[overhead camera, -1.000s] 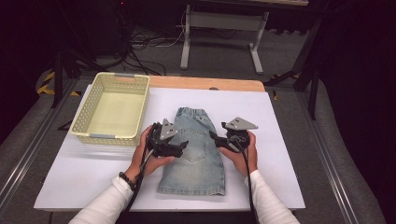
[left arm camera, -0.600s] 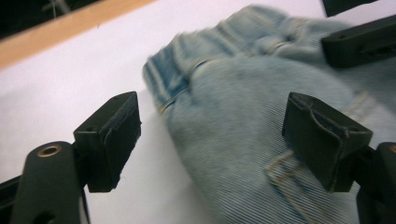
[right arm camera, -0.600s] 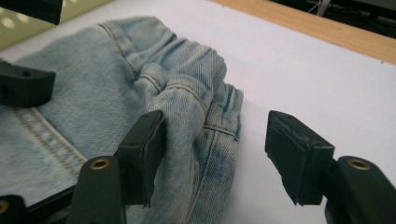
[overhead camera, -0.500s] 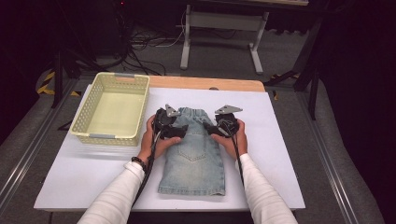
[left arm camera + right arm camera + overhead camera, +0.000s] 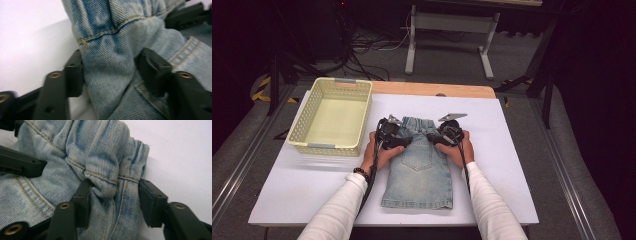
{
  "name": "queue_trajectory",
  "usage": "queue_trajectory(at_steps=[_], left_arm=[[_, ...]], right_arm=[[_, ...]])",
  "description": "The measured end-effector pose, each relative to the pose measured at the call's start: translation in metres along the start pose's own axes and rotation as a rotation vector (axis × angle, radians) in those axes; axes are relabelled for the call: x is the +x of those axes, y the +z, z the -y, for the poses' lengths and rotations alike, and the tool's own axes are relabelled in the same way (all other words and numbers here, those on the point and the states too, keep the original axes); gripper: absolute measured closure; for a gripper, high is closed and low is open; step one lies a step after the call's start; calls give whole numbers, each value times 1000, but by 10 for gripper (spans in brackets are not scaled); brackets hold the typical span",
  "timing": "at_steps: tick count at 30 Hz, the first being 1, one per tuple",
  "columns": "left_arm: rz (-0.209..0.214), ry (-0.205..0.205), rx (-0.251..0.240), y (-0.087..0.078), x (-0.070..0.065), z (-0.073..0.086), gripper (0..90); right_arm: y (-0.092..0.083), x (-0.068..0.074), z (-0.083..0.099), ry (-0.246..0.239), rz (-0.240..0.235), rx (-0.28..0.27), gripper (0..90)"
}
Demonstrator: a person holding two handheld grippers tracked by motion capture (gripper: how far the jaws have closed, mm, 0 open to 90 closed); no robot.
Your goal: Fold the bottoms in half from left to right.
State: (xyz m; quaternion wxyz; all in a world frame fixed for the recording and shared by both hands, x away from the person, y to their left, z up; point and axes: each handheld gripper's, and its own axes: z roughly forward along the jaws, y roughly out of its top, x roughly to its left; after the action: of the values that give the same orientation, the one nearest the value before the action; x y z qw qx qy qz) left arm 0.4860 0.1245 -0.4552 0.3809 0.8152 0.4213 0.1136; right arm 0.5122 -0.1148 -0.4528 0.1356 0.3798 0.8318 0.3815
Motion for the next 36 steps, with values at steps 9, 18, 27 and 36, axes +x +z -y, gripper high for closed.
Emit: queue_trajectory(at_steps=[9,18,27,36], left_arm=[[0,60,10,-4,-8,-4,748],[-82,117,-81,-18,-16,-18,764],[-98,162,-158,-28,-20,-30,760],[-99,194,-195,-37,-26,-25,758]], right_arm=[[-5,3,0,-17,-17,-23,722],[-22,8,-11,-66,51,-115,735],[-40,10,-20,-102,118,-218,732],[-51,22,-12,-131,146,-283,733]])
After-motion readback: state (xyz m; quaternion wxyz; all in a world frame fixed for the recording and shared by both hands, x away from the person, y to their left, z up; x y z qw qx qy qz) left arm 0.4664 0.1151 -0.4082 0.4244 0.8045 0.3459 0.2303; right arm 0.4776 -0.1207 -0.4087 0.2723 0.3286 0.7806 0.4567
